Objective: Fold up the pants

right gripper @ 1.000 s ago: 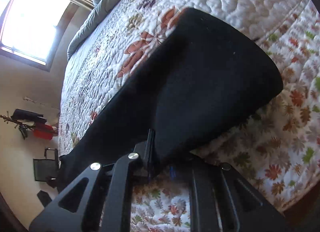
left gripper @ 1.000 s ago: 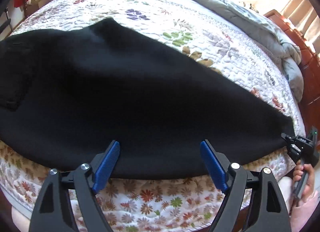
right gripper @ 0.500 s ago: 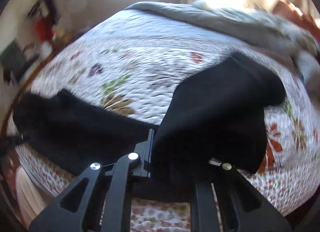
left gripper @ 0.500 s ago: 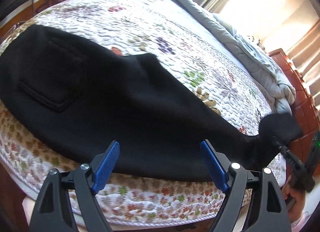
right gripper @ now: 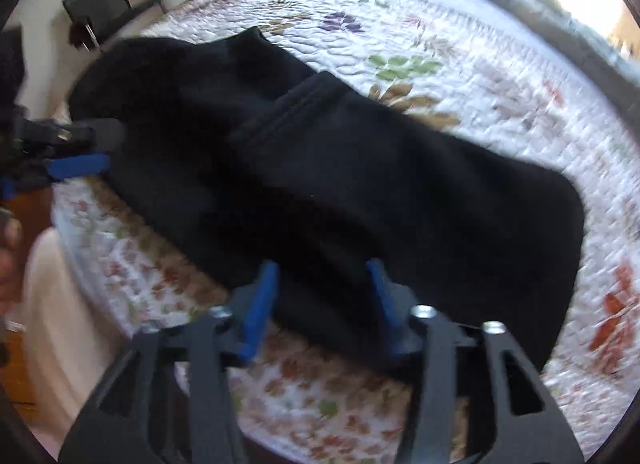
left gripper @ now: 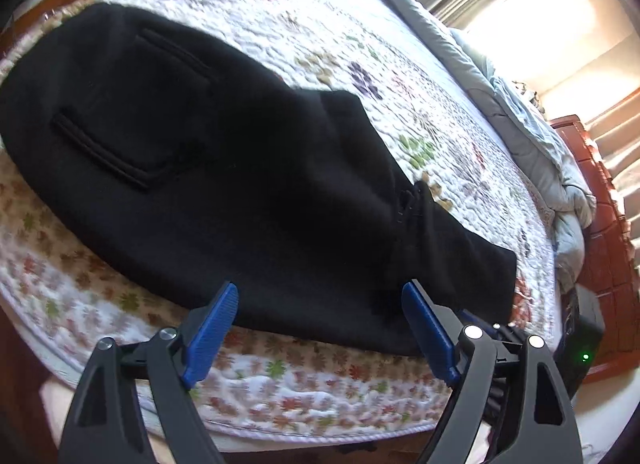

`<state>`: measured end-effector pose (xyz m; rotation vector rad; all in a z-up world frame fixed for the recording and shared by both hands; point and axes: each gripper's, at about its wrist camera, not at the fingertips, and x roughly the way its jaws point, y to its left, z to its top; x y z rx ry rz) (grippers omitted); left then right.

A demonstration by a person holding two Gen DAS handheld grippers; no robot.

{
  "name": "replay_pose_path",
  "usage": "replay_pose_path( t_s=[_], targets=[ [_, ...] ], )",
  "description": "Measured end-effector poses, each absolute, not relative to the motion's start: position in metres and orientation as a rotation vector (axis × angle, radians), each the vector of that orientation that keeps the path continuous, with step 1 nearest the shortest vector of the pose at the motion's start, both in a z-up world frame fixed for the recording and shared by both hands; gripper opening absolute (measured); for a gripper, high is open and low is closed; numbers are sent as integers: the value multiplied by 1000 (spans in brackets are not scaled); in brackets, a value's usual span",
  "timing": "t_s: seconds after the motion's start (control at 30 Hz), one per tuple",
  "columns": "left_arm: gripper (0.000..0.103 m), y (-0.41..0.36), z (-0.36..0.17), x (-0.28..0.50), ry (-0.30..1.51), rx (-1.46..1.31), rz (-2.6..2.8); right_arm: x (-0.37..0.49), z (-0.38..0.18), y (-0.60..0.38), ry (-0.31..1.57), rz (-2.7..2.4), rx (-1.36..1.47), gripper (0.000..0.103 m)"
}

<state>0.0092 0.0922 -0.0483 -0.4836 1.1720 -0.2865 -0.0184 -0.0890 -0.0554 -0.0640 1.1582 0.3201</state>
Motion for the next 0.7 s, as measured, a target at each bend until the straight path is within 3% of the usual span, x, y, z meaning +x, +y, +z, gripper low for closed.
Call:
replay_pose_path(
  t_s=[0.2, 0.43, 0.5, 0.6, 0.7],
  targets=[
    [86, 53, -58, 19, 1241, -506, -372, -36, -39, -141, 1097, 377, 276, 60],
    [87, 22, -79, 40, 1304, -494, -334, -64, -28, -194, 1038, 256, 358, 61],
    [73, 13, -79, 42, 1313, -525, -383, -70, -29, -204, 1035, 231, 366, 61],
    [42, 3, -84, 42, 1342, -482, -344, -75, -32, -216, 1017, 214, 407, 62],
    [26, 6, -84, 38, 1317, -473, -330, -76, -34, -221, 1003, 206, 422, 63]
  ],
)
